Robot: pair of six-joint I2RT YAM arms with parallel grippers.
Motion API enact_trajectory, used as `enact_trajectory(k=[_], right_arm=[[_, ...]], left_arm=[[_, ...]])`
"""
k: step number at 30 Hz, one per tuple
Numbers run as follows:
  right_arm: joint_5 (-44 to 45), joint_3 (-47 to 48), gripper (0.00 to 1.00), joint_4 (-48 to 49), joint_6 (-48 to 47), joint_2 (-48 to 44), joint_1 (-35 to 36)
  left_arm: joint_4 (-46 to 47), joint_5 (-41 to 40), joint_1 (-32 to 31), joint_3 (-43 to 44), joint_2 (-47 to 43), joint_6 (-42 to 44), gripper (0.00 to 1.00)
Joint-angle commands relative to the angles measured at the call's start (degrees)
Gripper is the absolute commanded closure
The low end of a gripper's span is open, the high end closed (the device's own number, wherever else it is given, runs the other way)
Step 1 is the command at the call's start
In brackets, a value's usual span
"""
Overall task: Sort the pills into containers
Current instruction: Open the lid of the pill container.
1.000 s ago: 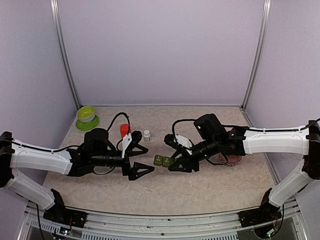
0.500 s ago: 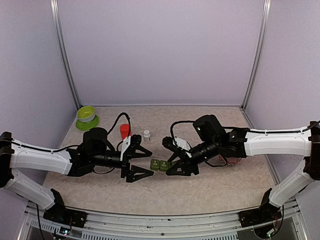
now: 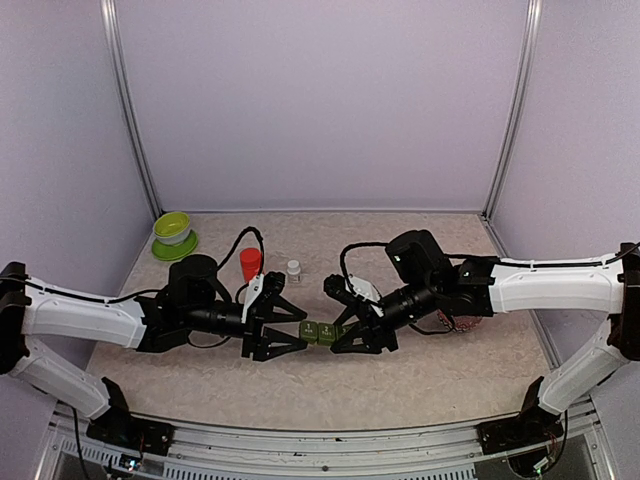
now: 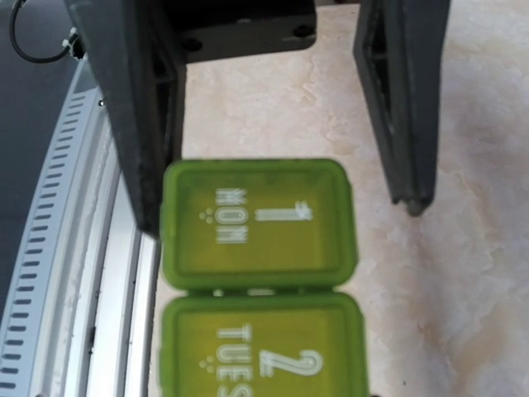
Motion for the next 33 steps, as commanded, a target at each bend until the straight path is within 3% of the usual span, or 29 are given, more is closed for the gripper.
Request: enact_trajectory(k=[1, 9, 13, 18, 20, 22, 33], right_arm=[[-0.96, -0.17, 0.70, 1.65, 0.03, -1.61, 0.68], [-0.74, -0.27, 0.69, 2.30, 0.22, -1.46, 0.71], [-0.78, -0.31, 0.69, 2.28, 0.22, -1.52, 0.72], [-0.54, -0.24, 0.69, 2.15, 0.05, -1.48, 0.73], [-0.56, -0.35, 0.69, 2.21, 0.04, -1.44, 0.70], [-0.72, -0.38, 0.69, 2.23, 0.04, -1.48, 0.76], [-1.43, -0.47, 0.69, 2.66, 0.39, -1.93, 0.69]], left_arm=[[0.67, 0.74, -0.52, 1.04, 0.57, 0.40, 0.41], [1.11, 0.82, -0.98, 0.87, 0.99, 0.44, 0.60], [1.11, 0.42, -1.06, 0.84, 0.99, 0.53, 0.63], [2.34, 0.49, -1.48, 0.87, 0.91, 0.05, 0.64], [2.80, 0.49, -1.84, 0.81, 0.93, -0.03, 0.53], [3.15, 0.48, -2.01, 0.76, 1.14, 0.01, 0.49], [3.53, 0.66, -2.30, 0.58, 1.24, 0.22, 0.55]])
